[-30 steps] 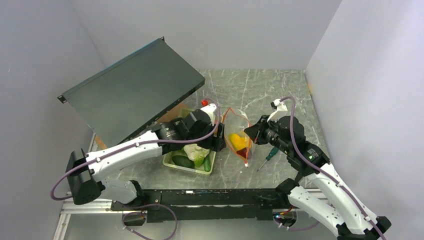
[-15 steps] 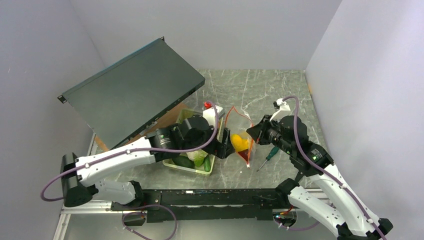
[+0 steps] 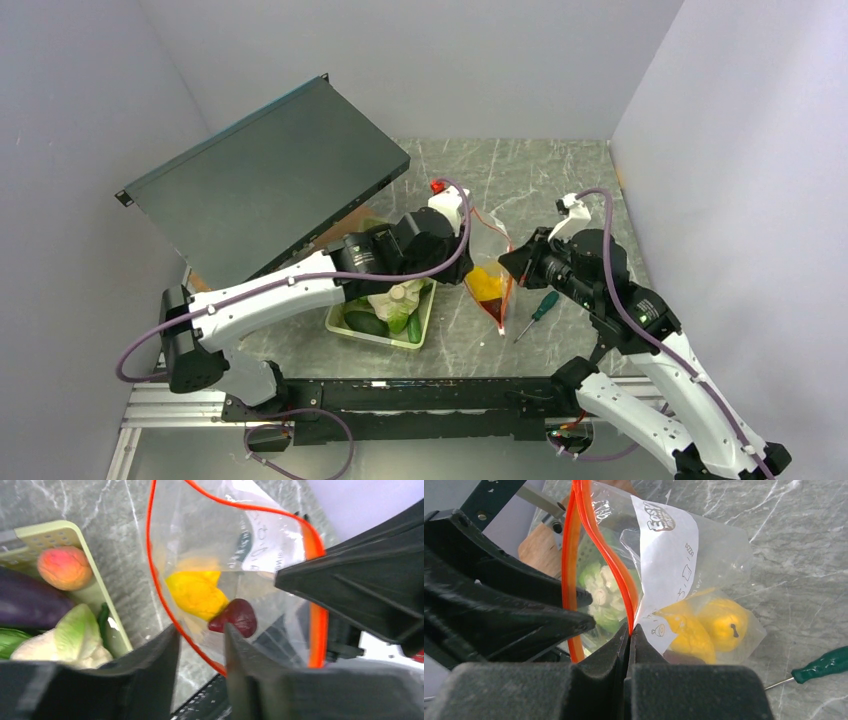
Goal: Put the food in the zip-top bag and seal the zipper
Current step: Adjust the zipper food storage bag at the center of the board.
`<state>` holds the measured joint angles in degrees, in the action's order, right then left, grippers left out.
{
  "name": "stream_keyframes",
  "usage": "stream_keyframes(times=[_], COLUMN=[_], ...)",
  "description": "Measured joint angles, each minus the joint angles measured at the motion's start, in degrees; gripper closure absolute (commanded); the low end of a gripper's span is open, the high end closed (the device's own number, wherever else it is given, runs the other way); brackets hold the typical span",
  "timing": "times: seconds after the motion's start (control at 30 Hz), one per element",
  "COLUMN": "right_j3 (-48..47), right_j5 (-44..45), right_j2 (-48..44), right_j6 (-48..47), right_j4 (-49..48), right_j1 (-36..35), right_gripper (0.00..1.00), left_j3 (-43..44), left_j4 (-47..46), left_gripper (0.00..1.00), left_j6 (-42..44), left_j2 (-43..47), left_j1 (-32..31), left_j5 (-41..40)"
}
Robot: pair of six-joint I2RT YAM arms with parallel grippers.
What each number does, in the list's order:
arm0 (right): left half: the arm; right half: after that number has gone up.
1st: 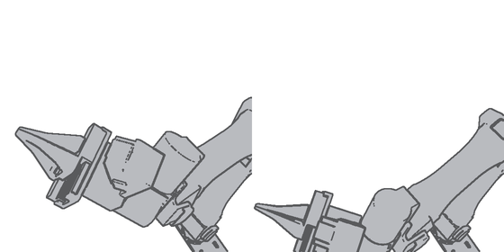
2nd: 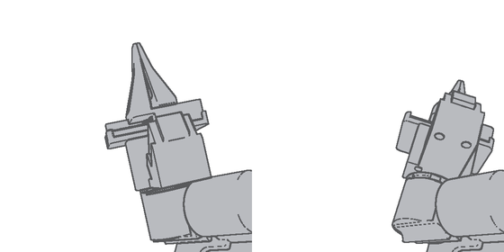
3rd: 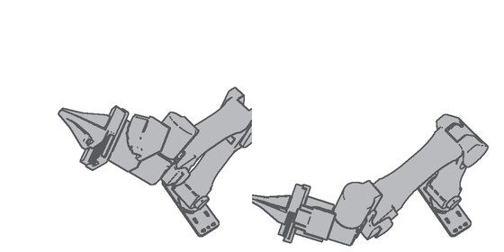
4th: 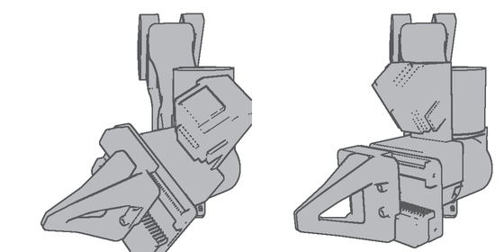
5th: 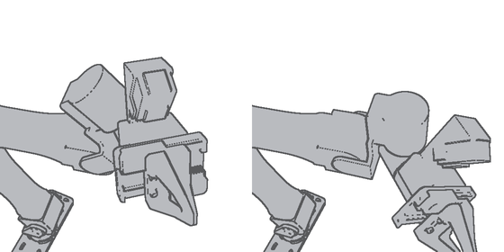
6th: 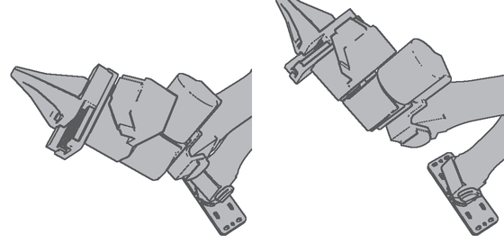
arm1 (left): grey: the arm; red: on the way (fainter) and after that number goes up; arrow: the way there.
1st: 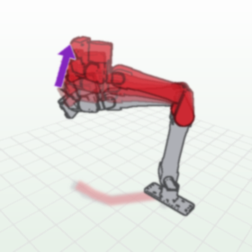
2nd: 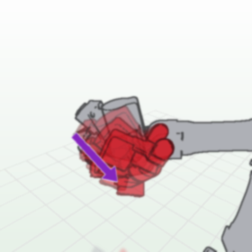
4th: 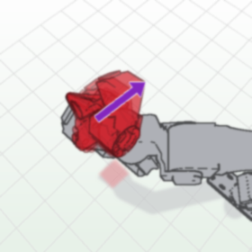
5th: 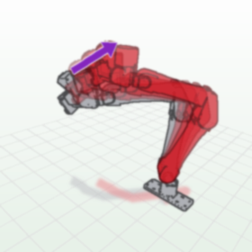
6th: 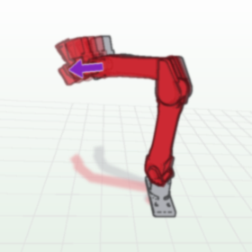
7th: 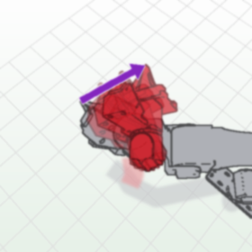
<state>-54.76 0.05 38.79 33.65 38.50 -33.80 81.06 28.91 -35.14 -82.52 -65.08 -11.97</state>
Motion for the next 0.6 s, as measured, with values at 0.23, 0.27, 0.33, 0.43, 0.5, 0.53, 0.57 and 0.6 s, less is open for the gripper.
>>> stream_keyframes(times=[0.23,0.27,0.33,0.43,0.5,0.53,0.57,0.6], right_j3=[-3.58,-4.96,-7.85,-10.4,-10.47,-10.47,-10.45,-10.34], right_j5=[3.1,4.76,8.59,14.4,18.69,20.46,21.88,22.77], right_j2=[1.14,2.23,5.42,9.53,11.63,12.24,12.61,12.87], right_j6=[-1.84,-2.71,-4.37,-6.78,-8.11,-8.63,-9.09,-9.51], right_j4=[4.63,6.14,9.01,11.63,13.25,14.14,14.73,14.97], right_j1=[0.0,0.0,-0.02,-0.83,-2.91,-3.93,-4.83,-5.35], right_gripper=[1.0,1.0,1.0,1.0,1.0,1.0,1.0,1.0], left_j3=[2.45,2.47,2.47,2.67,2.93,2.95,2.82,2.4], left_j4=[0.74,-0.35,-2.89,-5.95,-6.23,-6.19,-6.16,-6.23], left_gripper=[1.0,1.0,1.0,1.0,1.0,1.0,1.0,1.0], left_j6=[1.22,0.83,-0.79,-3.48,-4.83,-5.33,-6.19,-6.78], left_j2=[-1.6,-1.49,-1.38,-1.31,-1.31,-1.31,-1.31,-1.31], left_j1=[0.13,0.13,0.11,0.04,0.0,0.0,0.17,0.55], left_j5=[5.05,7.28,11.8,16.83,17.16,16.63,15.91,15.39])
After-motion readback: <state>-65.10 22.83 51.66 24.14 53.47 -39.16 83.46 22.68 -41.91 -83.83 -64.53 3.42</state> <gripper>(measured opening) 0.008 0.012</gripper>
